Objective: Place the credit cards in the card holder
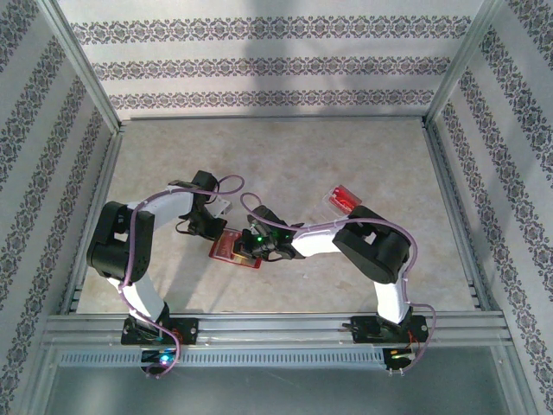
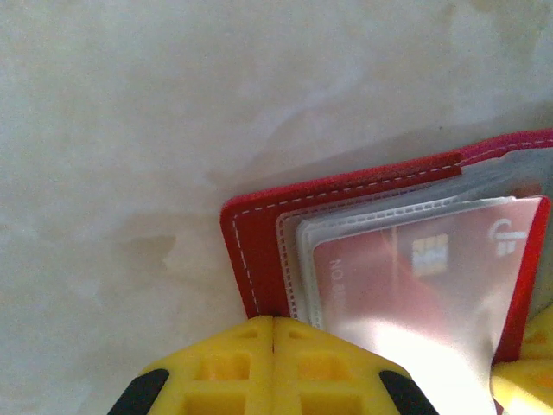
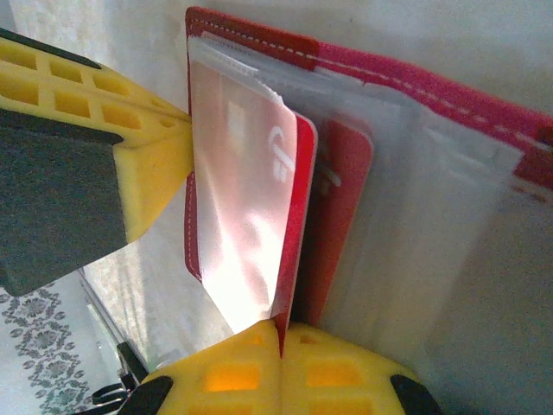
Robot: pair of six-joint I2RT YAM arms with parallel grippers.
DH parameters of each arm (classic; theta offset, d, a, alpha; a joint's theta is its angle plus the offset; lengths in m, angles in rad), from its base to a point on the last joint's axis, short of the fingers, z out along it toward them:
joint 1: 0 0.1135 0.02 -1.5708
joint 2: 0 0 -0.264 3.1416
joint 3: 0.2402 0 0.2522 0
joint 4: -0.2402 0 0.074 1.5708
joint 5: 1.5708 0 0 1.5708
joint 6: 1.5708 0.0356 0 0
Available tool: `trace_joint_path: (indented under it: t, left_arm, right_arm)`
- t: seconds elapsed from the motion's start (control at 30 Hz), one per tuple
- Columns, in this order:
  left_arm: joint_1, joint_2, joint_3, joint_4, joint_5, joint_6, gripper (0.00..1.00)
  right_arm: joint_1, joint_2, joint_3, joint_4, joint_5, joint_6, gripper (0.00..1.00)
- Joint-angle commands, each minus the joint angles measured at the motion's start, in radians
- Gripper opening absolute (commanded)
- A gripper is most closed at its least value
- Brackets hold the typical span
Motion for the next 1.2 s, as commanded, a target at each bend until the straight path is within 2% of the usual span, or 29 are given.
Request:
trace_joint_path:
  t: [0.0, 0.2, 0.4, 0.83, 1.17]
  left_arm:
    - [0.003, 0.002, -0.023, -0.006, 0.012, 0.006, 0.0]
    - [0.003, 0.007, -0.022, -0.005, 0.017, 0.002, 0.0]
    - [0.003, -0.002, -0.025, -0.004, 0.011, 0.001, 0.0]
    - [0.003, -0.01, -0.015, -0.011, 0.0, -0.001, 0.0]
    - [0.003, -0.013, -0.015, -0.004, 0.013, 0.0, 0.0]
  right_arm:
    - [0.008, 0.024, 0.024, 0.007, -0.002, 0.003, 0.06]
    - [0.016, 0.032, 0.05, -0.032, -0.017, -0.017, 0.08]
    - [0.014, -0.023, 0.03, -0.069, 0.017, -0.047, 0.17]
    - [0.001, -0.114, -0.035, -0.078, 0.057, -0.063, 0.25]
    - [0.001, -0.087, -0.002, -0.103, 0.037, -0.072, 0.23]
